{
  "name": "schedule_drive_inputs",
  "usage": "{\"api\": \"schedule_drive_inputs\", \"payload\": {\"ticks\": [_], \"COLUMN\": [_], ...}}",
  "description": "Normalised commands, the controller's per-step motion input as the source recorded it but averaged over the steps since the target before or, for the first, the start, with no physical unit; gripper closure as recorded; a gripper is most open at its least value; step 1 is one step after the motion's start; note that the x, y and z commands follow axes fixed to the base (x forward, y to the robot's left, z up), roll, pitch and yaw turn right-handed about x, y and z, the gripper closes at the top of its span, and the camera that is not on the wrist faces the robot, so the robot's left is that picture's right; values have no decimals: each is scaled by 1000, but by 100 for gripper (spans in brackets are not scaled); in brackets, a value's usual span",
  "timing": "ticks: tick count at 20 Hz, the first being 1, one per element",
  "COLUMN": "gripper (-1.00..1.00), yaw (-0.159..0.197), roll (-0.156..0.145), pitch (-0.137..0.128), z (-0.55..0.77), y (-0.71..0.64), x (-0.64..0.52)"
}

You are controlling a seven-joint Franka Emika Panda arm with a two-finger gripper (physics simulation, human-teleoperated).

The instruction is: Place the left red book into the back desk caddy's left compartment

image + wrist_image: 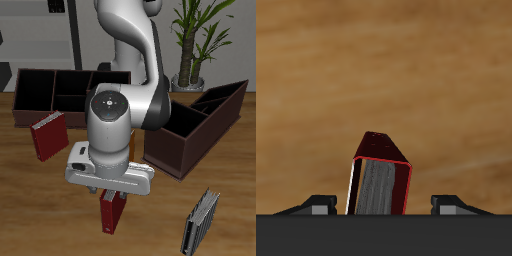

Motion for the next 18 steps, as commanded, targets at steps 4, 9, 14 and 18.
{"api": "schedule_drive_inputs", "payload": {"ticks": [4,9,14,18], "gripper": [100,100,100,100], "yaw": [-3,-17,4,7], "roll": [10,5,8,-7], "pitch": [17,-6,-32,-51], "z": [-89,21,303,549], "y": [-17,-34,46,-58], "x": [-4,24,-153,-228]}}
